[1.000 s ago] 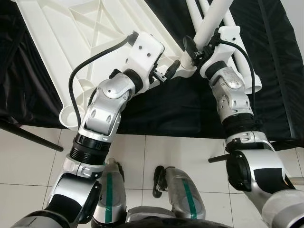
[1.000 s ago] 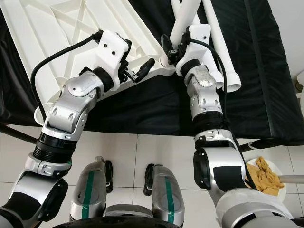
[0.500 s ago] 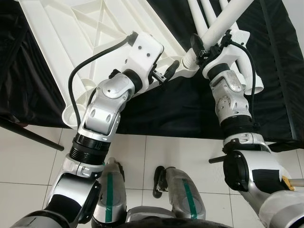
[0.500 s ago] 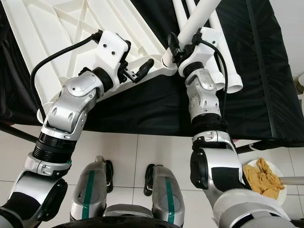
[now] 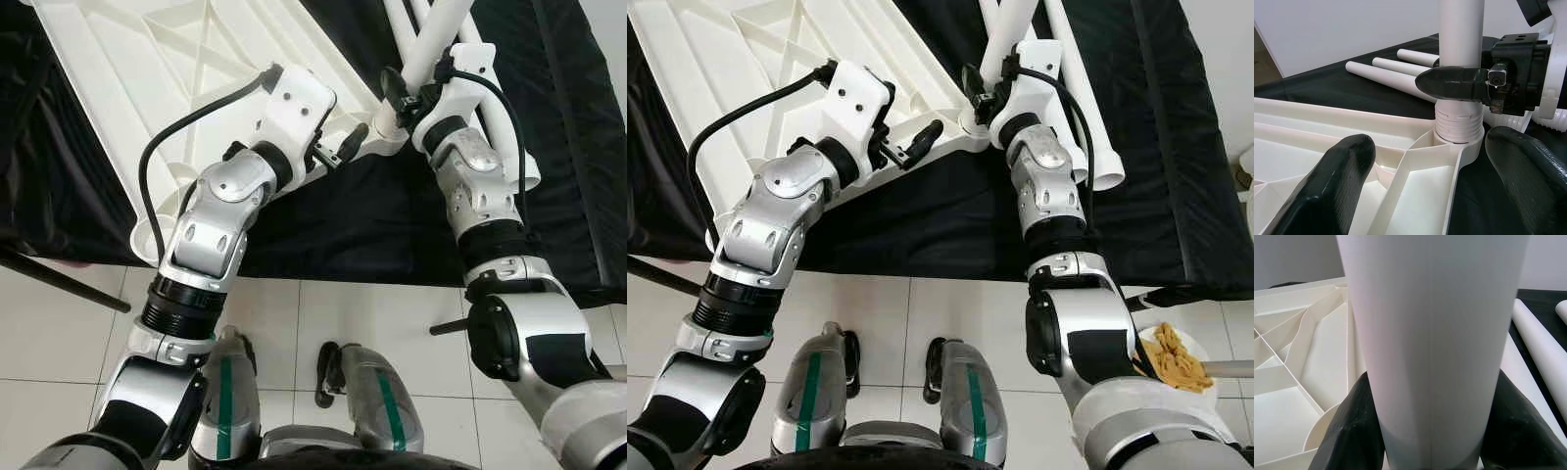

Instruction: Building children table

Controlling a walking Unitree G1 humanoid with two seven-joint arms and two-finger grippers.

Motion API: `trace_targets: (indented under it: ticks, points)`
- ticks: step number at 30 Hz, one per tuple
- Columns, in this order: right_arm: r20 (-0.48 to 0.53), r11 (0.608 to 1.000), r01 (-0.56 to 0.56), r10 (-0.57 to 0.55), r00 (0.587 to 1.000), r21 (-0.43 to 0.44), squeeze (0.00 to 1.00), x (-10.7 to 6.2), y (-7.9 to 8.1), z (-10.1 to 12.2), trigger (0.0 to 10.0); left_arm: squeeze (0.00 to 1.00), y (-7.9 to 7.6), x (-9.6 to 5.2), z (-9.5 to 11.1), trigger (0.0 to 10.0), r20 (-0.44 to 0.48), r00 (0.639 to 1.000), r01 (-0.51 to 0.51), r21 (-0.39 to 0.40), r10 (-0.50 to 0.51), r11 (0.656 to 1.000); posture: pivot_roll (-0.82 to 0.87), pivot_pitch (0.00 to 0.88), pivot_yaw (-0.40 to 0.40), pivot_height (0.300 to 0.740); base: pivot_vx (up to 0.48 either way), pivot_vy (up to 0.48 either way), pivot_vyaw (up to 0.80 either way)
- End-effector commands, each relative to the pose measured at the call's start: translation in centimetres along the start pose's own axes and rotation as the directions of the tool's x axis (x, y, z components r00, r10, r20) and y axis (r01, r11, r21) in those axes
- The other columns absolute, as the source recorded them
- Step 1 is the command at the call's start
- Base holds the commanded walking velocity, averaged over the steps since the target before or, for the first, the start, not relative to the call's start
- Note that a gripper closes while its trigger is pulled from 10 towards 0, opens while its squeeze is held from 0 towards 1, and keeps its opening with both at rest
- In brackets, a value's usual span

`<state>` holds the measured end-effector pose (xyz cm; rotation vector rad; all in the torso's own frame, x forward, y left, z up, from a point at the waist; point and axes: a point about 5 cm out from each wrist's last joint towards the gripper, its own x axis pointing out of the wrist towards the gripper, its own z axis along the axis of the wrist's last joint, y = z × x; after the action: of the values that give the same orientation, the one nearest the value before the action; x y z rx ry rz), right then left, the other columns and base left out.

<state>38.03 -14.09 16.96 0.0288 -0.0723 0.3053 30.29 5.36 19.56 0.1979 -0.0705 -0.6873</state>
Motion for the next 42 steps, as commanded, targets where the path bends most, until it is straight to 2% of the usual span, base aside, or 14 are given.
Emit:
trace_targets:
  ticks: [1,8,10,25,27,33,35,37,42]
  points:
    - [-0.145,1.0,0.015,-0.013,0.989,0.012,0.0,-0.9,-0.2,-3.2,10.0,0.0,0.2,-0.1,0.5,10.0,0.009,0.999,-0.039,0.013,0.039,0.999,0.11,0.076,-0.051,0.74,0.0,0.0,0.0]
    - [-0.155,0.999,-0.022,0.015,0.988,-0.038,0.0,-0.9,0.2,-3.5,10.0,0.0,0.3,-0.1,0.5,10.0,0.01,0.999,-0.042,0.013,0.042,0.999,0.11,0.071,-0.049,0.74,0.0,0.0,0.0]
    - [-0.141,0.994,-0.064,0.051,0.989,-0.086,0.0,-0.9,0.7,-3.4,10.0,0.0,0.2,-0.1,0.5,10.0,0.011,0.999,-0.041,0.014,0.041,0.999,0.11,0.069,-0.049,0.74,0.0,0.0,0.0]
    - [-0.141,0.983,-0.118,0.098,0.985,-0.138,0.0,-1.2,1.4,-3.8,10.0,0.0,0.2,-0.3,0.6,10.0,0.011,0.999,-0.043,0.014,0.043,0.999,0.11,0.066,-0.051,0.74,0.0,0.0,0.0]
    - [-0.115,0.978,-0.147,0.131,0.985,-0.149,0.0,-1.5,1.9,-3.8,10.0,0.0,0.2,-0.3,0.6,10.0,0.011,0.999,-0.045,0.013,0.045,0.999,0.11,0.072,-0.051,0.74,0.0,0.0,0.0]
    - [-0.1,0.977,-0.157,0.143,0.985,-0.148,0.0,-1.7,2.1,-3.7,10.0,0.0,0.2,-0.4,0.6,10.0,0.01,0.999,-0.046,0.013,0.046,0.999,0.11,0.072,-0.051,0.74,0.0,0.0,0.0]
    - [-0.065,0.976,-0.163,0.155,0.986,-0.144,0.0,-1.9,2.2,-3.5,10.0,0.0,0.2,-0.4,0.6,10.0,0.01,0.999,-0.046,0.013,0.046,0.999,0.11,0.078,-0.049,0.74,0.0,0.0,0.0]
    - [0.004,0.983,-0.151,0.153,0.988,-0.102,0.0,-2.4,2.0,-3.0,10.0,0.0,0.3,-0.5,0.6,10.0,0.007,0.999,-0.047,0.011,0.047,0.999,0.11,0.086,-0.046,0.74,0.0,0.0,0.0]
    - [0.036,0.992,-0.116,0.118,0.992,-0.053,0.0,-2.5,1.4,-2.6,10.0,0.0,0.3,-0.5,0.5,10.0,0.003,0.999,-0.047,0.012,0.047,0.999,0.11,0.091,-0.043,0.74,0.0,0.0,0.0]
